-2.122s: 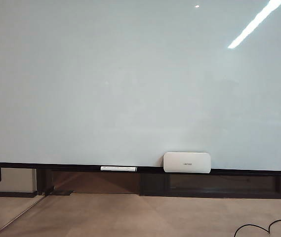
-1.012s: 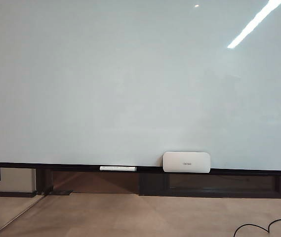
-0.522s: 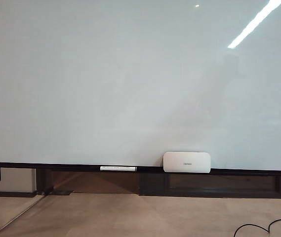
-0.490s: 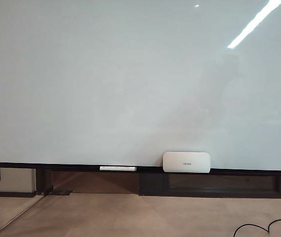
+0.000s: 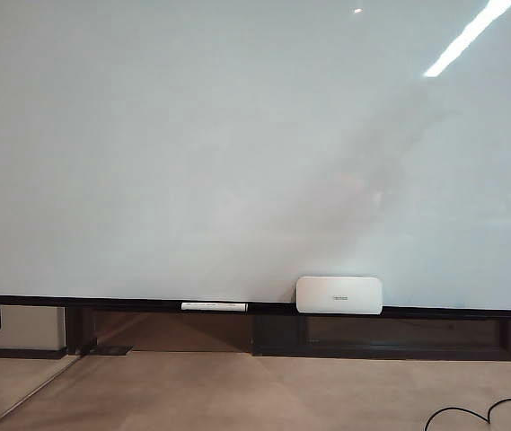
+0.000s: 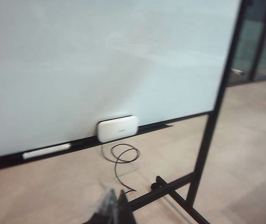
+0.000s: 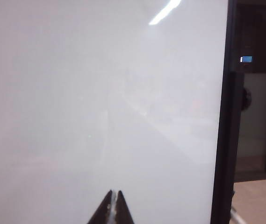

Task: Reach to the right to find the marker pen, pick it up, and write the number 13 on the whiteboard.

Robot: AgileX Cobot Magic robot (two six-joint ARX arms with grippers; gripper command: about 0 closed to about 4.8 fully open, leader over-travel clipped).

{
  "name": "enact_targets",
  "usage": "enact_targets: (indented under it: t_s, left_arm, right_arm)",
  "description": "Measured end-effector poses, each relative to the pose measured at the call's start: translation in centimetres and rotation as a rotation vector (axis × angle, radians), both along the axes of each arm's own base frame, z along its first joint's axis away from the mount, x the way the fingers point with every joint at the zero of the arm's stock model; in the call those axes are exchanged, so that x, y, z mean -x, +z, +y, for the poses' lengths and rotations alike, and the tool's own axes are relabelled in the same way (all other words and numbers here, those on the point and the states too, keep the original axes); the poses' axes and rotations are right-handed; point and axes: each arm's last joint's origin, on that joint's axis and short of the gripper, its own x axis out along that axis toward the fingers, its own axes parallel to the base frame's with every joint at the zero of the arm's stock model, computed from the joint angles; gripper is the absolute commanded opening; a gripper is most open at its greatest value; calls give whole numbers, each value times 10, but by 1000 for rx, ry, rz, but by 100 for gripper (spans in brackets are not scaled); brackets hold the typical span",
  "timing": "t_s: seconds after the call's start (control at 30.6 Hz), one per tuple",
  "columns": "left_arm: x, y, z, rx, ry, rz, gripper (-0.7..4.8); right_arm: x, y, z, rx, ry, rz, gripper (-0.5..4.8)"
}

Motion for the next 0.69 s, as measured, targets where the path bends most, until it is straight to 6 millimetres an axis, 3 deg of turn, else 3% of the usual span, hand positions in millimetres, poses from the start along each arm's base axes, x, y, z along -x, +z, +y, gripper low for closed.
enact_targets:
  t_s: [0.2,0.29,0.52,0.69]
  left_arm:
    - [0,-1,-2,38,28,38,-6]
    - [0,-1,-2,44,40,41,-6]
    - [0,3,-5,48,-48,13,-6]
    - [-7,3,-7,48,-72,32,-6]
  right_arm:
    - [-17,37,-13,61,-16,13,-5]
    - [-24,44,-30,87,-74,54,-5]
    - [-31,29,-64,53,-144,169,-6]
    - [-49,12,-85,15,-95,233,-6]
